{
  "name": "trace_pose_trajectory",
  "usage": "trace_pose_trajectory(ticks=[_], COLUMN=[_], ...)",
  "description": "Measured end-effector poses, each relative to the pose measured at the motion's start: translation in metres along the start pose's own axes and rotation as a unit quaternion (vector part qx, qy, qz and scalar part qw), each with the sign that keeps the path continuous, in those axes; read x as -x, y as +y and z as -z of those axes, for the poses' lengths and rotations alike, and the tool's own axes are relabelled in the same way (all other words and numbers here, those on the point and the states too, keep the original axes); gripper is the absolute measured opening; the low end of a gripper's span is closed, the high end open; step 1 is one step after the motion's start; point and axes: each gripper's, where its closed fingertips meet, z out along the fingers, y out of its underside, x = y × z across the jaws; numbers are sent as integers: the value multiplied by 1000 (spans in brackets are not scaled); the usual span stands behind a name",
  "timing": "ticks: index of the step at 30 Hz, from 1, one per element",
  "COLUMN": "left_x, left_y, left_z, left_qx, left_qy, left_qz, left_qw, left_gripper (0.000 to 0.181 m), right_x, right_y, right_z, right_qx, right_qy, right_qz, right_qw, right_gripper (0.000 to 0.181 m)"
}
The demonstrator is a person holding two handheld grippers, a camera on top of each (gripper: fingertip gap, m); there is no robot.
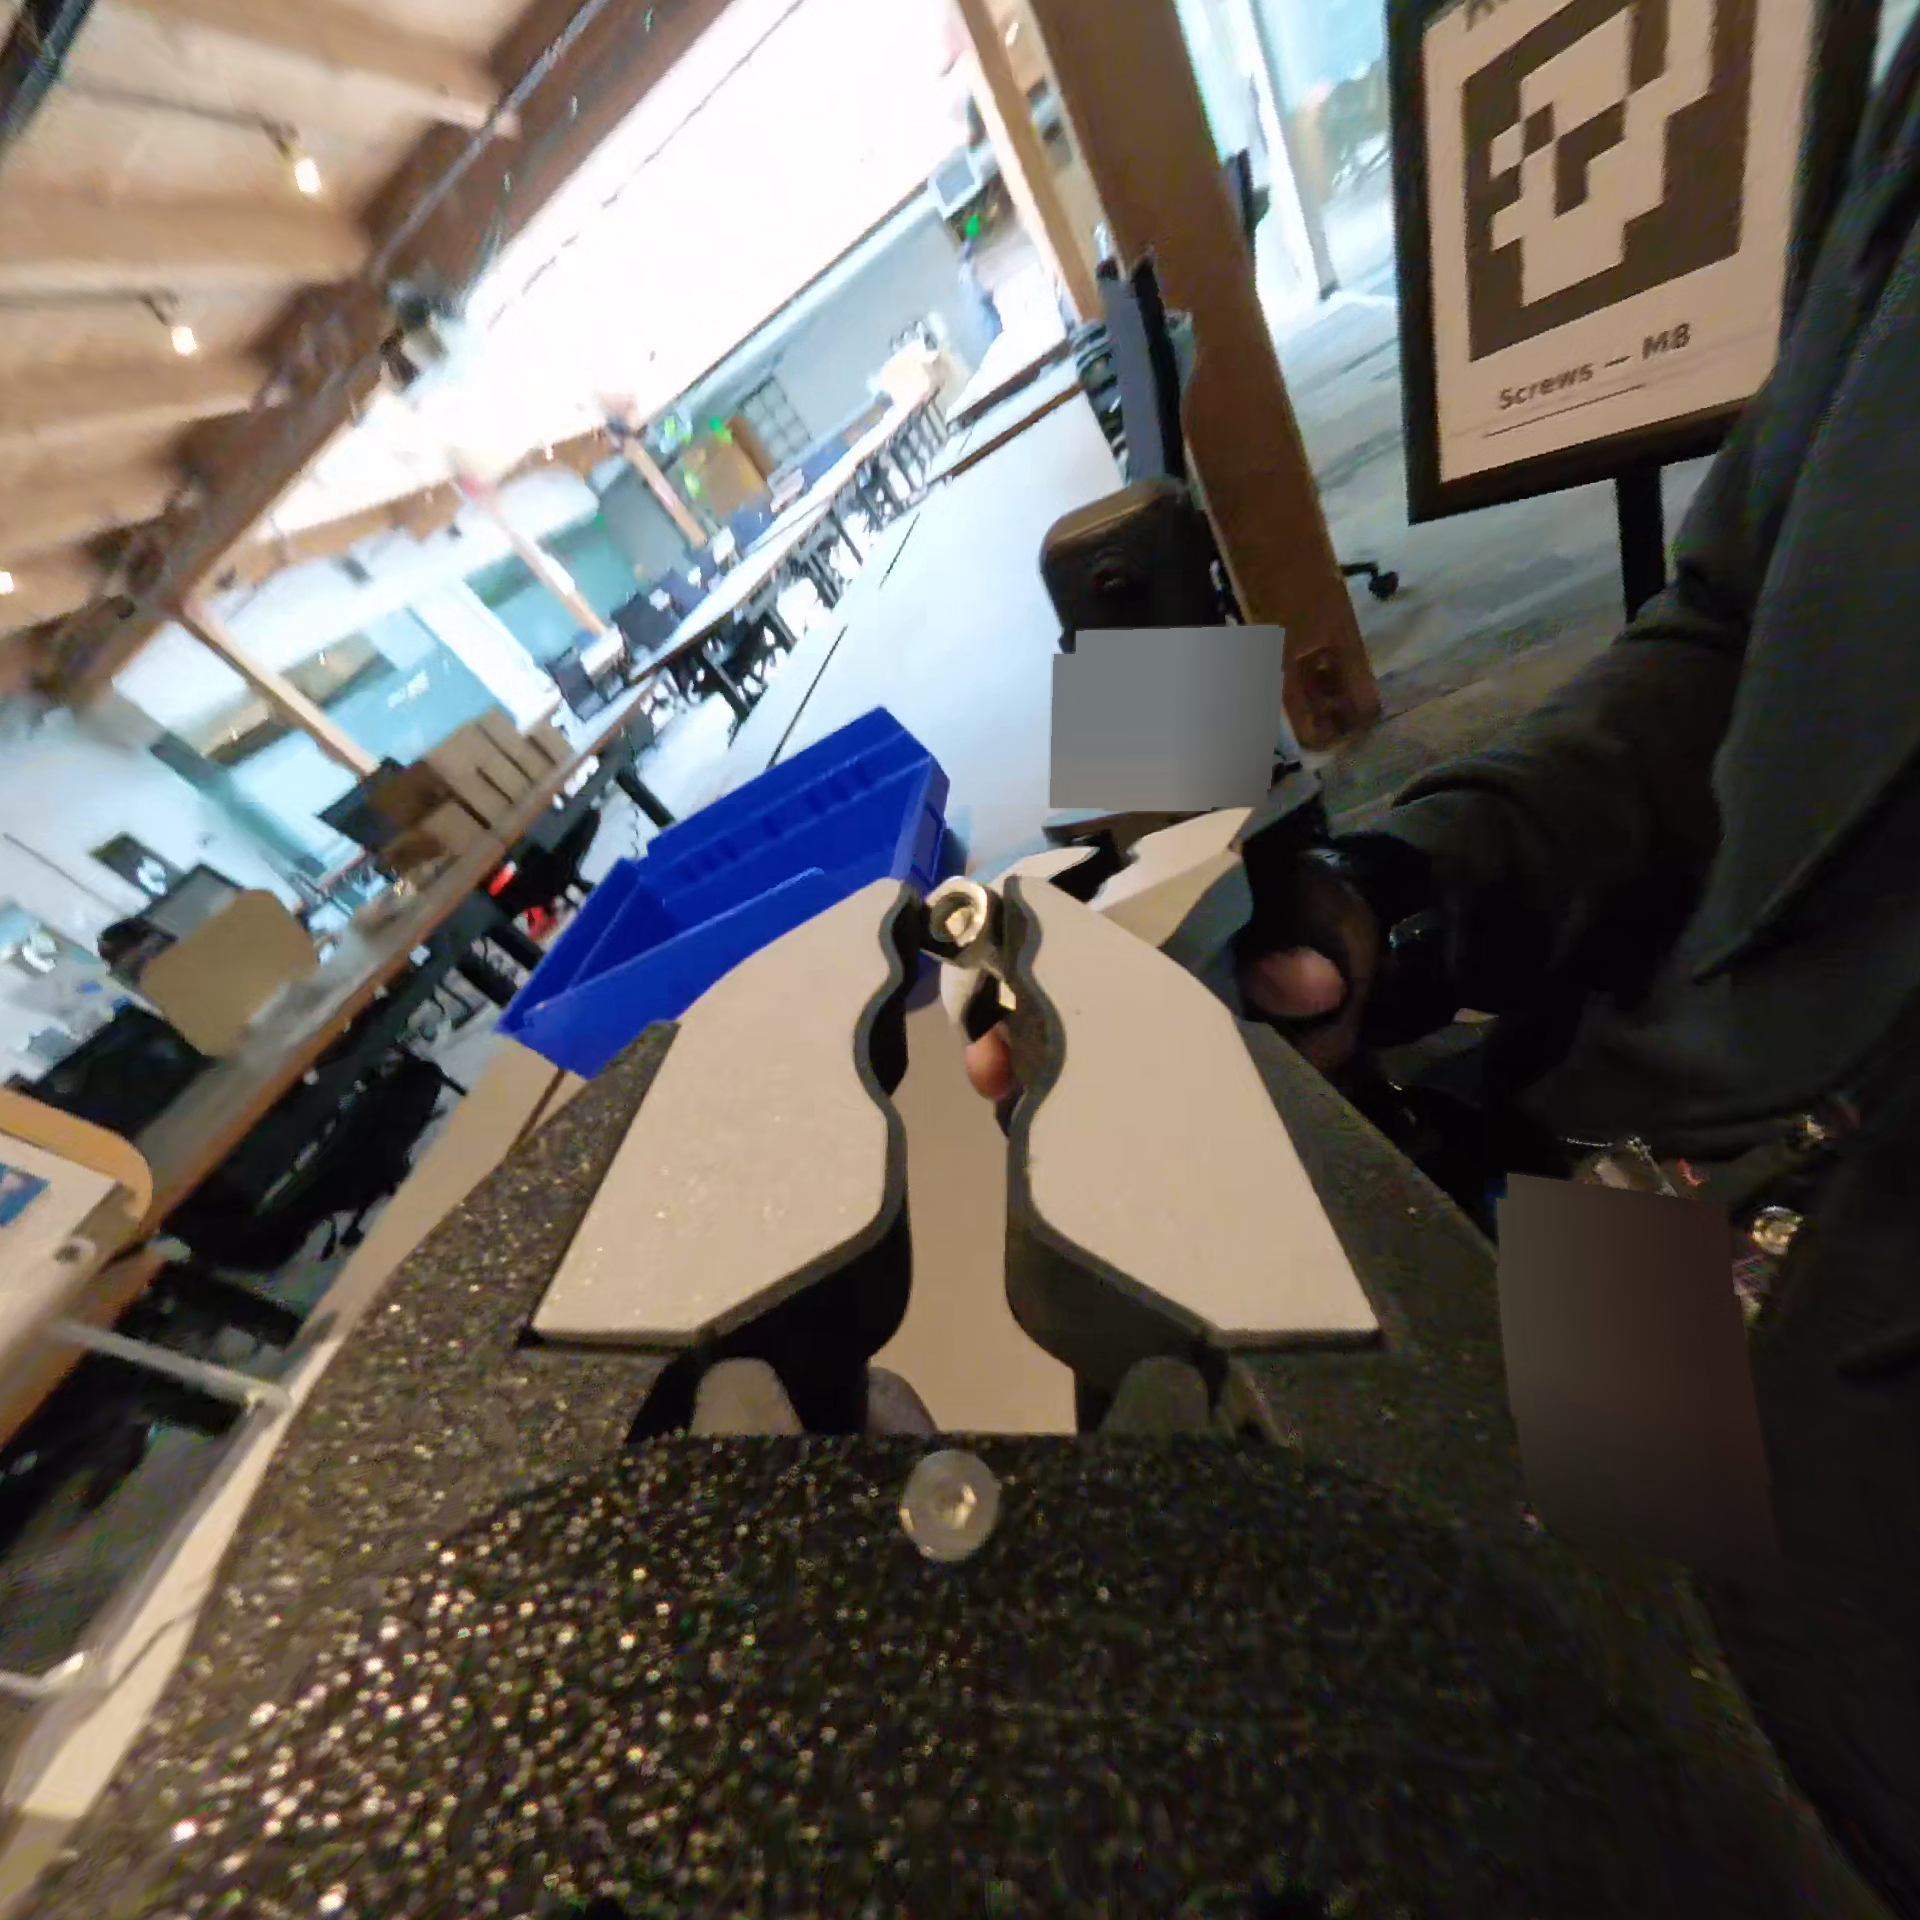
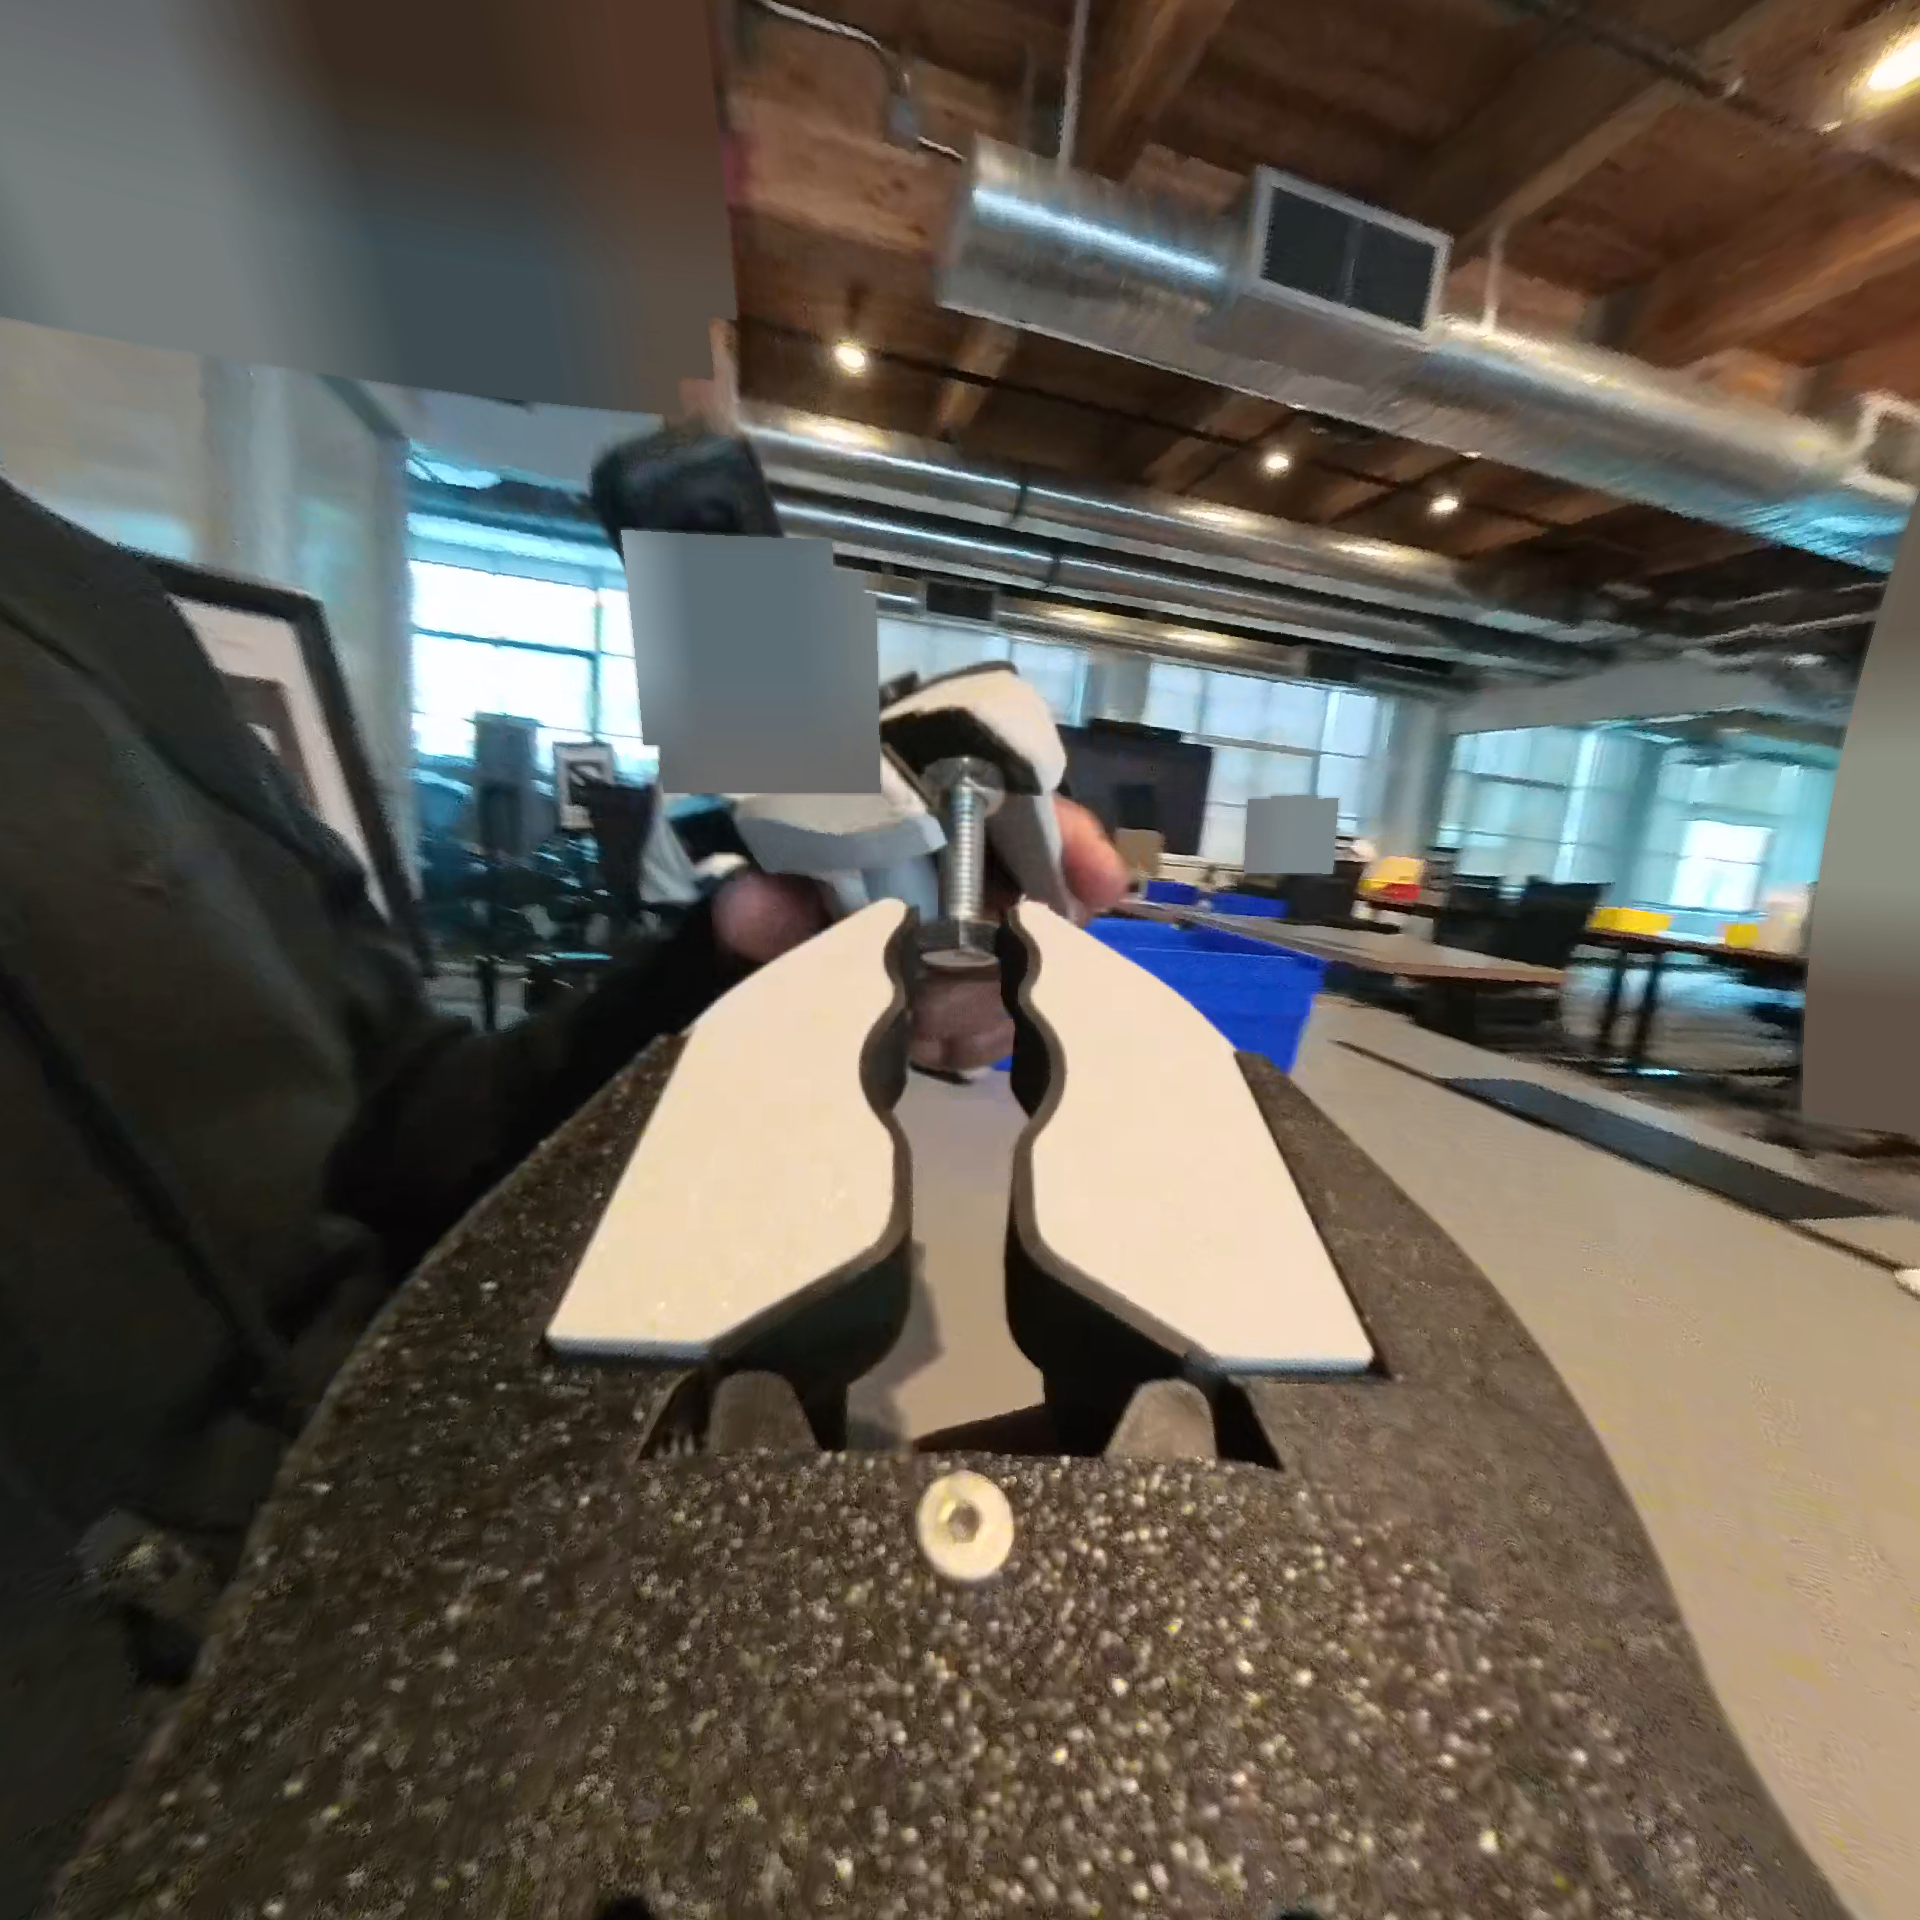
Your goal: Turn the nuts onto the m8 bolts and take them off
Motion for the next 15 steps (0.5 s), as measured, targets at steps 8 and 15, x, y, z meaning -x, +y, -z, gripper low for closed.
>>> trace_pose_trajectory(ticks=[8,15], left_x=[25,23], left_y=[-4,11], left_z=[3,2], left_qx=[13,78], left_qy=[-61,-66], left_qz=[143,249], left_qw=[988,963], left_gripper=[37,26], right_x=[-19,-26], right_y=[-2,0], right_z=[4,4], right_qx=[8,29], right_qy=[65,115], right_qz=[37,108], right_qw=[997,987], right_gripper=[15,14])
